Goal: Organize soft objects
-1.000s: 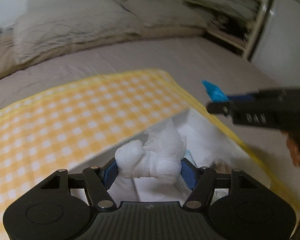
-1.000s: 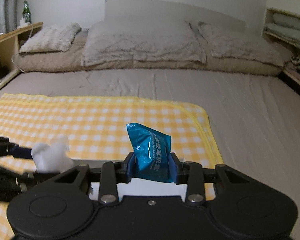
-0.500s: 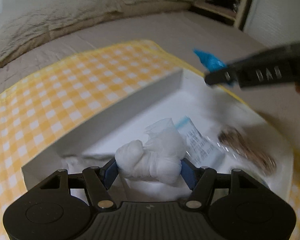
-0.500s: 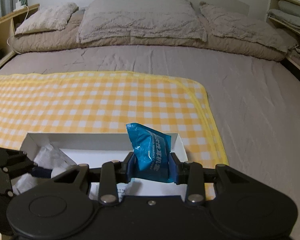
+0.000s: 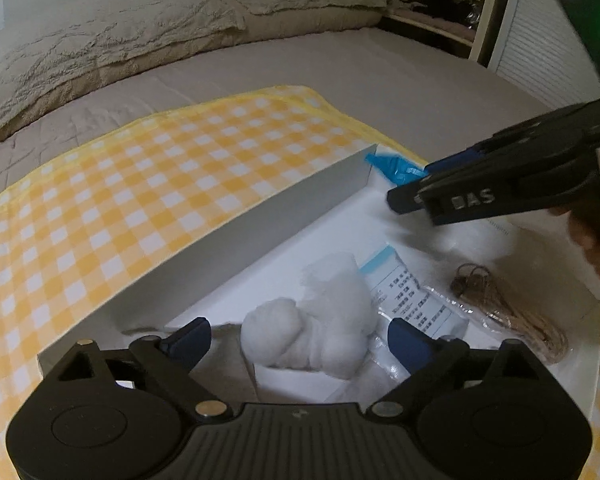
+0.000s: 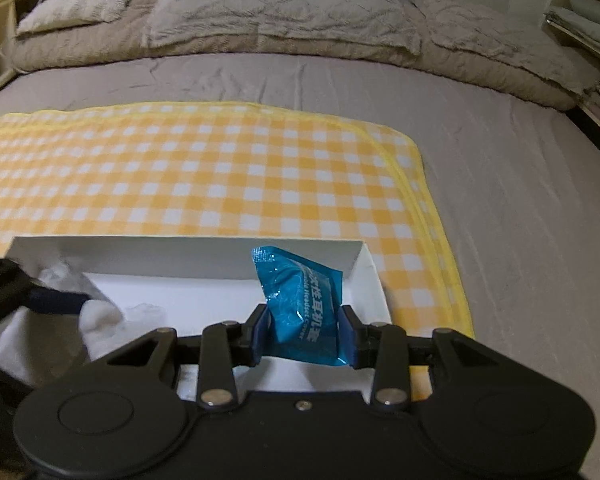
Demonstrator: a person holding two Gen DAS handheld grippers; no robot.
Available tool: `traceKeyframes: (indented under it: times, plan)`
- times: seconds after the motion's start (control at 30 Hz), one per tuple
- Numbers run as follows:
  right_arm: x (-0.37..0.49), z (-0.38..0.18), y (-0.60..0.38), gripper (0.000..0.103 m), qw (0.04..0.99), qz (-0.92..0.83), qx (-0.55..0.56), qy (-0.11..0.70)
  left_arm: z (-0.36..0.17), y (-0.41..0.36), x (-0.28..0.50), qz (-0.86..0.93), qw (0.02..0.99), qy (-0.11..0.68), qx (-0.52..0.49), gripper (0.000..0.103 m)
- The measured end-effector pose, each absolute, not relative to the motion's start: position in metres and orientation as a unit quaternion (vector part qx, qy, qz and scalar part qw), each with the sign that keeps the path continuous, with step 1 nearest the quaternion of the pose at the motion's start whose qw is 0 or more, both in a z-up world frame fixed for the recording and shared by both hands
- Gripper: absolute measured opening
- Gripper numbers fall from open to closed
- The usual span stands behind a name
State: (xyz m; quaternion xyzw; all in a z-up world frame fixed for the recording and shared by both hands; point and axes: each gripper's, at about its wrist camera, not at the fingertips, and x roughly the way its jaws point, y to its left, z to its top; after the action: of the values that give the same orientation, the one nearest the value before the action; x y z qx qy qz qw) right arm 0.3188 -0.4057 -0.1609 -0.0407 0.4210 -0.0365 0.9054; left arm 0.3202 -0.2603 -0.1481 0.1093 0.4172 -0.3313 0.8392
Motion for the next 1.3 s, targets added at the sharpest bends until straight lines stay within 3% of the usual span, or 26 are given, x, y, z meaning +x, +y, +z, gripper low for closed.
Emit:
traceKeyframes:
  times: [0.13,0.23,0.5,1.3]
  plan:
    - [0.325,-0.166,-0.410,0.047,0.906,-0.044,-0.029,0.420,-0.149,-0.261,0.321,-0.335,0.835,0.422,0.110,0.096]
    - [0.327,-0.167,-0.411,0.060,0.903,-0.048,-0.028,0.427,-0.149,-0.262,0.320,-0.332,0.835,0.424,0.116,0.099]
    - [0.317,-0.161,-0.412,0.068,0.902,-0.045,-0.013,0.429,-0.140,-0.258,0.315,-0.324,0.838,0.425,0.106,0.101]
    - [0.240,-0.081,-0.397,0.074,0.934,-0.015,0.003,0.356,-0.056,-0.203,0.273,-0.259,0.886,0.378,0.063,0.103]
